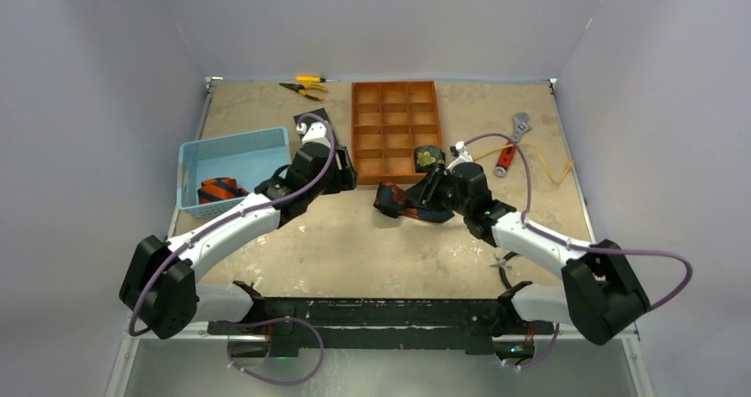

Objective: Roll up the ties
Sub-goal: Roll the tie at the center of the board.

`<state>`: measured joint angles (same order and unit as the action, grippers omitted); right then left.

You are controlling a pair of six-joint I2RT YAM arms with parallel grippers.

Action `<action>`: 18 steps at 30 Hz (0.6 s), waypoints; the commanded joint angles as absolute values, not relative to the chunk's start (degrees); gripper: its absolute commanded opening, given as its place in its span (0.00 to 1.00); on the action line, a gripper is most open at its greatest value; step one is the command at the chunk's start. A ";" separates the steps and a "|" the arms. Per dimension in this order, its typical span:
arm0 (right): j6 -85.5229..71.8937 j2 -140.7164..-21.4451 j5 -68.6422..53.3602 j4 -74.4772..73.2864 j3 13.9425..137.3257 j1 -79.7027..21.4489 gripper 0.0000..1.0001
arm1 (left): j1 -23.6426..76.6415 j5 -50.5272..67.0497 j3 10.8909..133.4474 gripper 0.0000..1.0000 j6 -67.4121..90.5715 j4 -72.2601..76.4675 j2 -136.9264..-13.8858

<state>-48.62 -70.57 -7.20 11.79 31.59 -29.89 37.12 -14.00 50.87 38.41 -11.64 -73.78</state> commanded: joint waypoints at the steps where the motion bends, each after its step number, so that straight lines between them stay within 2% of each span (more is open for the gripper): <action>1: -47.97 -74.82 -11.05 15.28 36.27 -30.23 0.37 | 34.44 -0.46 47.53 0.61 38.27 3.00 -75.02; 9: -46.92 -80.62 -12.67 17.11 39.11 -30.32 0.26 | 32.51 6.92 49.55 0.56 37.31 6.93 -83.18; 18: -47.15 -83.58 -12.17 16.37 36.32 -30.00 0.24 | 32.43 10.85 51.43 0.54 35.74 5.84 -88.26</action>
